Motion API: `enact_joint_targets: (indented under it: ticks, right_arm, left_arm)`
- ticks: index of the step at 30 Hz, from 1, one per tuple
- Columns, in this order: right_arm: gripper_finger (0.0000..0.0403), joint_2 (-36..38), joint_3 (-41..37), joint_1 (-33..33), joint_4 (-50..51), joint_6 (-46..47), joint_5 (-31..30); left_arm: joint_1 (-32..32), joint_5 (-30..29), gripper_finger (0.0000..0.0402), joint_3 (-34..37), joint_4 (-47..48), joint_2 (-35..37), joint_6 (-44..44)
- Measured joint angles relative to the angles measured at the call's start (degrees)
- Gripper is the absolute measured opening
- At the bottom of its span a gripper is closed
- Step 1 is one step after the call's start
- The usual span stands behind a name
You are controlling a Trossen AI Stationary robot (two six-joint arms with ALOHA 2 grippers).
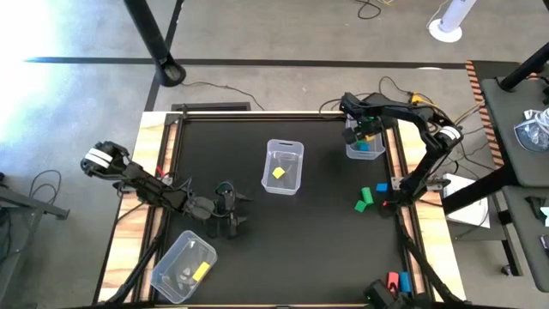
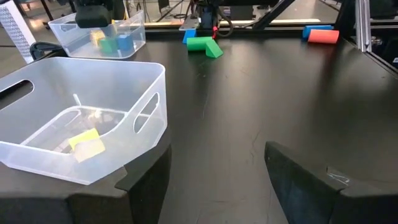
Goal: Sort blocks by size
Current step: Put the yellow square block into the top transparent bin
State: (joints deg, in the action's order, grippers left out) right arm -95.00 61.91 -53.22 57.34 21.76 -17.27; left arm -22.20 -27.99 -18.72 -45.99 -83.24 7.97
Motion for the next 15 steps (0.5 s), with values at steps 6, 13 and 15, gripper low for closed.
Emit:
enact_joint_targets:
  ticks: [6,13,15]
  right_arm:
    - [0.0132,1.9,-0.2,0.0,0.0,-1.4,3.7]
    - [0.0132,3.2,-0.4,0.1,0.1,-1.4,4.9]
    - [0.0132,2.2,-0.4,0.0,0.1,-1.4,4.5]
  left_arm:
    - [0.0,0.0,0.0244,0.0,0.0,0.0,0.0]
    - [0.0,0.0,0.0244,0.0,-0.1,0.0,0.0]
    - [0.0,0.0,0.0244,0.0,-0.1,0.0,0.0]
